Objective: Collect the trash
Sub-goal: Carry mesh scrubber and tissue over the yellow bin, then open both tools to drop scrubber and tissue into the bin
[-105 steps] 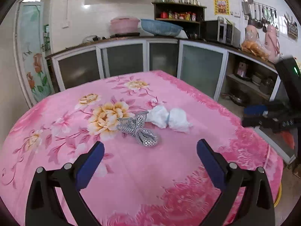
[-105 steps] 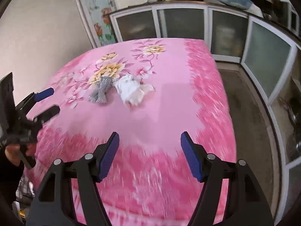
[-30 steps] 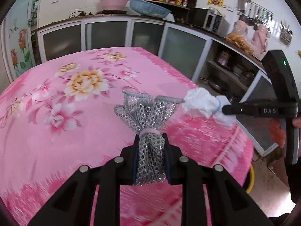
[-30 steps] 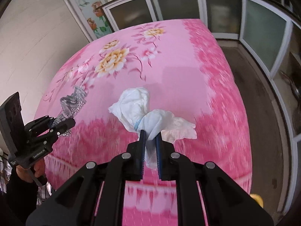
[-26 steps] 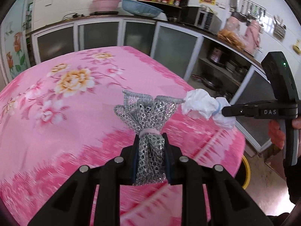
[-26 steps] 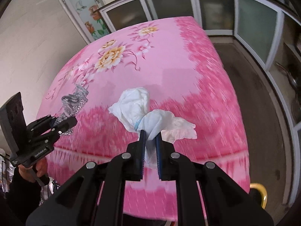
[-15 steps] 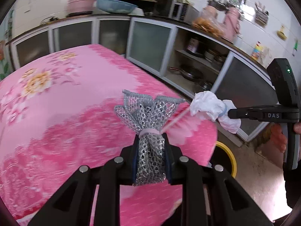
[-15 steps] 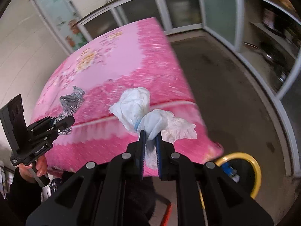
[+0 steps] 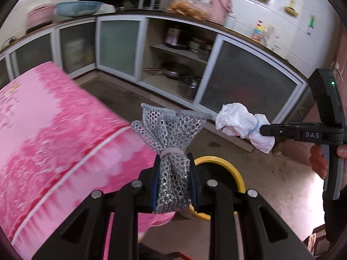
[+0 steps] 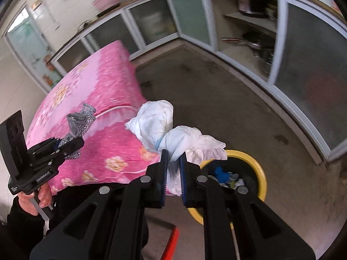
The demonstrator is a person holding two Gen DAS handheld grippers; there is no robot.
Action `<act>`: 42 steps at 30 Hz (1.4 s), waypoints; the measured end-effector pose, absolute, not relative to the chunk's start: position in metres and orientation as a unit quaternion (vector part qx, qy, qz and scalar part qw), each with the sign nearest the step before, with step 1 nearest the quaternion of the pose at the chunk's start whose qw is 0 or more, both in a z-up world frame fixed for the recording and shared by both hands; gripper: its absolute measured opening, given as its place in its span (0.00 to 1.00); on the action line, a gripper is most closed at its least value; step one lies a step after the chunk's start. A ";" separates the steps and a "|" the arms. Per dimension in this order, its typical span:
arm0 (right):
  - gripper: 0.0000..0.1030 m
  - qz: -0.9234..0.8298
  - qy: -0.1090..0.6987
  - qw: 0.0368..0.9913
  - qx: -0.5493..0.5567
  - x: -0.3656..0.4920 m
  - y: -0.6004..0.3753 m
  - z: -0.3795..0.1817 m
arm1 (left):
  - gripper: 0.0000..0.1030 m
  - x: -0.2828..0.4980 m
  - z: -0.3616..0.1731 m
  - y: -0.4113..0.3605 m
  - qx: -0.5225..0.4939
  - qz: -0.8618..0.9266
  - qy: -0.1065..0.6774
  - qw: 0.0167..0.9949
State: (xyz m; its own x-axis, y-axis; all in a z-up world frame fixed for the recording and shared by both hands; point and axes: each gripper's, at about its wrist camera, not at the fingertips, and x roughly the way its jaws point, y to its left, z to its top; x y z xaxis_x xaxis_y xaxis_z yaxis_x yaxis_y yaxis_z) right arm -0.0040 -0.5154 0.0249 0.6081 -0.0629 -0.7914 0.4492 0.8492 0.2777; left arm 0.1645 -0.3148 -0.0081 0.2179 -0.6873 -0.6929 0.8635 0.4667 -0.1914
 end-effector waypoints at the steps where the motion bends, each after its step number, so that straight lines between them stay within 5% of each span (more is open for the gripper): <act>1: 0.09 -0.156 0.415 0.865 0.233 -0.010 -0.520 0.024 | 0.20 0.159 -0.009 -0.324 0.122 -0.509 0.371 0.767; 35: 0.11 -0.258 0.495 0.758 0.338 -0.081 -0.583 -0.139 | 0.21 0.081 -0.140 -0.472 0.206 -0.560 0.446 0.667; 38: 0.11 -0.261 0.498 0.748 0.352 -0.081 -0.588 -0.147 | 0.24 0.078 -0.147 -0.477 0.213 -0.557 0.448 0.666; 42: 0.19 -0.286 0.504 0.731 0.360 -0.086 -0.594 -0.157 | 0.53 0.080 -0.150 -0.482 0.205 -0.549 0.448 0.676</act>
State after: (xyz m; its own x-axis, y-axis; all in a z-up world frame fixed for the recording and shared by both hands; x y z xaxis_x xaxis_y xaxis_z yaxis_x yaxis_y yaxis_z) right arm -0.0863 -0.5940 -0.1575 0.3283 -0.0553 -0.9430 0.7812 0.5771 0.2382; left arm 0.0800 -0.4821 -0.1501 -0.0029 -0.5584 -0.8296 0.9249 0.3139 -0.2145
